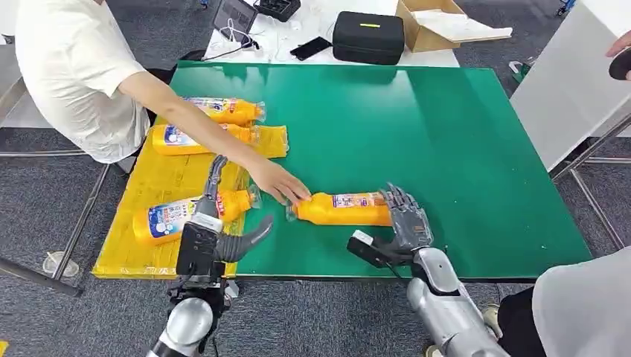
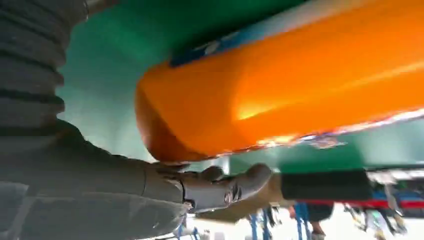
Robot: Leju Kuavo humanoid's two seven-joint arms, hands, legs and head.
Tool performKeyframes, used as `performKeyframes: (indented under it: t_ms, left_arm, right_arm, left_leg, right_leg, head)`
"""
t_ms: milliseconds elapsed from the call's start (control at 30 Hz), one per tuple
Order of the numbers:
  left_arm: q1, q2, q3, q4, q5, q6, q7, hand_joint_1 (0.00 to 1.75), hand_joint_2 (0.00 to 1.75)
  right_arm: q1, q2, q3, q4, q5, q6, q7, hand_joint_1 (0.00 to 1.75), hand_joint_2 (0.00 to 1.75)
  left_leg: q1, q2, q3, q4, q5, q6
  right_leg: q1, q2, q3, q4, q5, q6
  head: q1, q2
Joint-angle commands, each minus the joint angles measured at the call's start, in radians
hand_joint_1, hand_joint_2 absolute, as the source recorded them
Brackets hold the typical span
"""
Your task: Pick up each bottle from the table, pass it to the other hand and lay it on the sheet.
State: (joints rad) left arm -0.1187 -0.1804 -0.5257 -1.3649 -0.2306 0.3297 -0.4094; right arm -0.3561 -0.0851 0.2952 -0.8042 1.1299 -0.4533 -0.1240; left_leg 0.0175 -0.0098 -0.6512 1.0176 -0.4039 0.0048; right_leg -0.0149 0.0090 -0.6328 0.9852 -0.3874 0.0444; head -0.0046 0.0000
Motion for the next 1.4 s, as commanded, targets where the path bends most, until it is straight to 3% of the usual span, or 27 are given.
performKeyframes:
  t_ms: [33, 200, 700, 833, 867, 900, 933, 1067, 1233, 1400]
  left_arm:
    - [0.005, 0.005, -0.012, -0.004, 0.089, -0.013, 0.024, 0.00, 1.75]
    - [0.000, 0.002, -0.018, 0.004, 0.116, -0.022, 0.035, 0.00, 1.75]
    - [-0.006, -0.007, -0.022, 0.013, 0.150, -0.021, 0.039, 0.00, 1.75]
    - [-0.014, -0.012, -0.021, 0.033, 0.168, -0.019, 0.039, 0.00, 1.75]
    - [-0.022, -0.013, -0.025, 0.043, 0.177, -0.020, 0.037, 0.00, 1.75]
    - [-0.026, -0.014, -0.026, 0.048, 0.181, -0.018, 0.035, 0.00, 1.75]
    - [-0.030, -0.016, -0.027, 0.055, 0.185, -0.017, 0.034, 0.00, 1.75]
    - [-0.045, -0.022, -0.034, 0.083, 0.195, -0.021, 0.034, 0.00, 1.75]
    - [-0.045, -0.024, -0.042, 0.091, 0.198, -0.023, 0.031, 0.00, 1.75]
    - [-0.040, -0.019, -0.050, 0.085, 0.200, -0.026, 0.028, 0.00, 1.75]
  right_arm:
    - [-0.163, 0.015, 0.050, 0.269, 0.017, 0.061, 0.017, 0.00, 1.75]
    - [-0.215, 0.010, 0.107, 0.323, 0.064, 0.169, 0.069, 0.00, 1.75]
    - [-0.263, 0.018, 0.135, 0.347, 0.077, 0.172, 0.097, 0.00, 1.75]
    - [-0.274, 0.020, 0.127, 0.383, 0.046, 0.255, 0.098, 0.00, 1.75]
    - [-0.280, 0.014, 0.123, 0.398, 0.027, 0.294, 0.099, 0.45, 1.75]
    - [-0.283, 0.010, 0.121, 0.411, 0.017, 0.324, 0.099, 1.36, 1.75]
    - [-0.286, 0.007, 0.116, 0.424, 0.005, 0.345, 0.102, 1.61, 1.75]
    - [-0.272, -0.006, 0.097, 0.454, -0.032, 0.412, 0.097, 1.75, 1.75]
    - [-0.243, -0.016, 0.082, 0.455, -0.054, 0.404, 0.072, 1.66, 1.75]
    - [-0.226, -0.023, 0.081, 0.442, -0.062, 0.372, 0.034, 1.75, 1.75]
  left_leg:
    - [0.000, 0.002, 0.003, 0.000, -0.001, 0.000]
    - [0.000, 0.002, 0.006, -0.001, 0.000, 0.001]
    - [0.000, 0.002, 0.011, -0.001, 0.001, 0.001]
    - [0.000, 0.001, 0.010, -0.001, 0.001, 0.001]
    - [0.000, 0.001, 0.011, -0.001, 0.001, 0.001]
    - [0.000, 0.001, 0.011, -0.001, 0.001, 0.001]
    - [0.000, 0.000, 0.010, -0.001, 0.001, 0.001]
    - [0.000, -0.001, 0.011, -0.001, 0.002, 0.001]
    - [0.001, -0.003, 0.015, -0.001, 0.002, 0.001]
    - [0.001, -0.004, 0.018, -0.002, 0.002, 0.001]
  right_leg:
    - [0.000, 0.001, 0.002, 0.000, 0.000, -0.001]
    - [0.001, 0.001, 0.005, -0.001, 0.000, -0.002]
    - [0.001, 0.000, 0.010, -0.001, 0.001, -0.002]
    - [0.001, -0.001, 0.009, -0.001, 0.001, -0.001]
    - [0.001, -0.001, 0.010, -0.001, 0.001, -0.002]
    - [0.001, -0.001, 0.010, -0.001, 0.001, -0.002]
    - [0.001, -0.001, 0.009, -0.001, 0.001, -0.001]
    - [0.001, -0.002, 0.009, -0.001, 0.001, -0.001]
    - [0.001, -0.004, 0.014, -0.003, 0.001, -0.002]
    - [0.001, -0.005, 0.017, -0.003, 0.000, -0.002]
  head:
    - [0.000, 0.000]
    - [0.000, 0.000]
    - [0.000, 0.000]
    - [0.000, 0.000]
    - [0.000, 0.000]
    - [0.000, 0.000]
    - [0.000, 0.000]
    - [0.000, 0.000]
    - [0.001, 0.000]
    - [0.000, 0.000]
